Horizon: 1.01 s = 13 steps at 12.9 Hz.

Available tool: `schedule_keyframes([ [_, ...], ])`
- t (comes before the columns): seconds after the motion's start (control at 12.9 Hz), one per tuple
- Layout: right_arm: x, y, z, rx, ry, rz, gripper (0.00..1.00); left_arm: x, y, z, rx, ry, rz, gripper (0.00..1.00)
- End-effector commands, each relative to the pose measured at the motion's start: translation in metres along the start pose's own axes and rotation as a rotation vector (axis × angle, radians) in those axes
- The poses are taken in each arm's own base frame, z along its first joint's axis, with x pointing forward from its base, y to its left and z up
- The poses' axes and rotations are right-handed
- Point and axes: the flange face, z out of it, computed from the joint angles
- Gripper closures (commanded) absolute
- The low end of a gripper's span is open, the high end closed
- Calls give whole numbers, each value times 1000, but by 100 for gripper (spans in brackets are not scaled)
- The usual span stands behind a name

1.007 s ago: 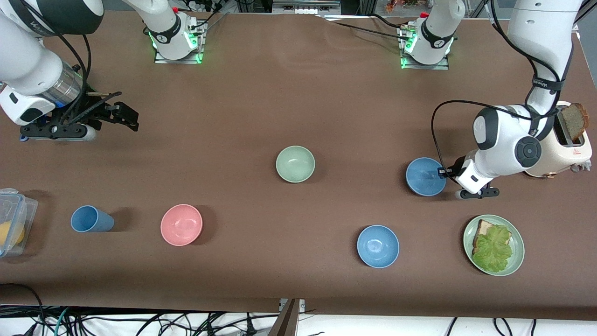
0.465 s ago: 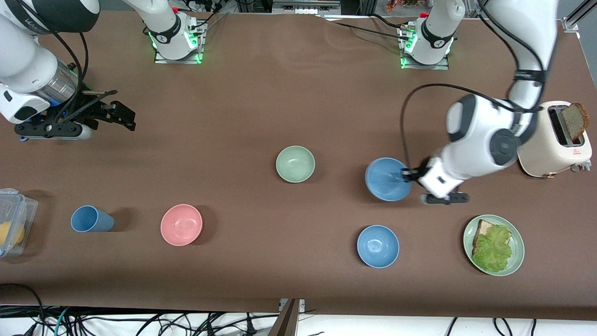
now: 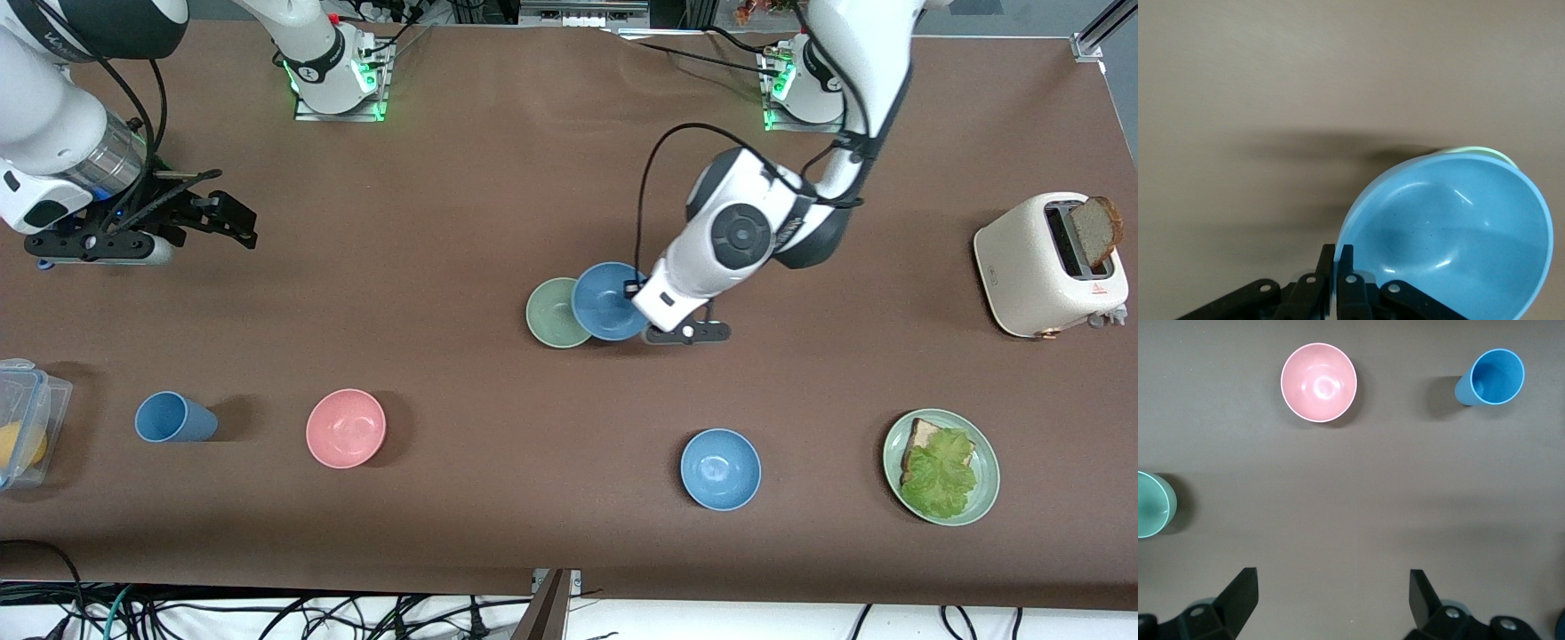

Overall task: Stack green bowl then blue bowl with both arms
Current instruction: 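Lift the blue bowl with the left gripper and carry it over the green bowl, then lower the blue bowl into the green bowl and open the left gripper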

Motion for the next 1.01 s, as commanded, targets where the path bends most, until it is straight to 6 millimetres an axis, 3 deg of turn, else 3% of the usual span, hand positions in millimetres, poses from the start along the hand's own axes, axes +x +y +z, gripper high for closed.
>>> schedule_keyframes([
  [0.0, -2, 1, -5, -1, -3, -15, 0, -2, 28, 21, -20, 22, -38, 100],
  [0.23, -3, 1, -4, -1, -5, -15, 0, -15, 46, 46, -19, 25, -66, 100],
  [0.39, -2, 1, -3, 0, -6, -15, 0, -19, 51, 53, -17, 25, -76, 100],
  [0.62, -2, 1, -3, 0, -6, -17, 0, -14, 50, 37, -33, 45, -85, 32],
  [0.7, -2, 1, -3, 0, -6, -17, 0, -10, 56, 16, -57, 66, -81, 0],
  [0.85, -1, 0, -2, -1, -8, -17, 0, 0, 49, -26, -79, 45, -112, 0],
  [0.93, -1, 1, -2, -2, -8, -17, 0, 18, 30, -58, -86, 47, -144, 0],
])
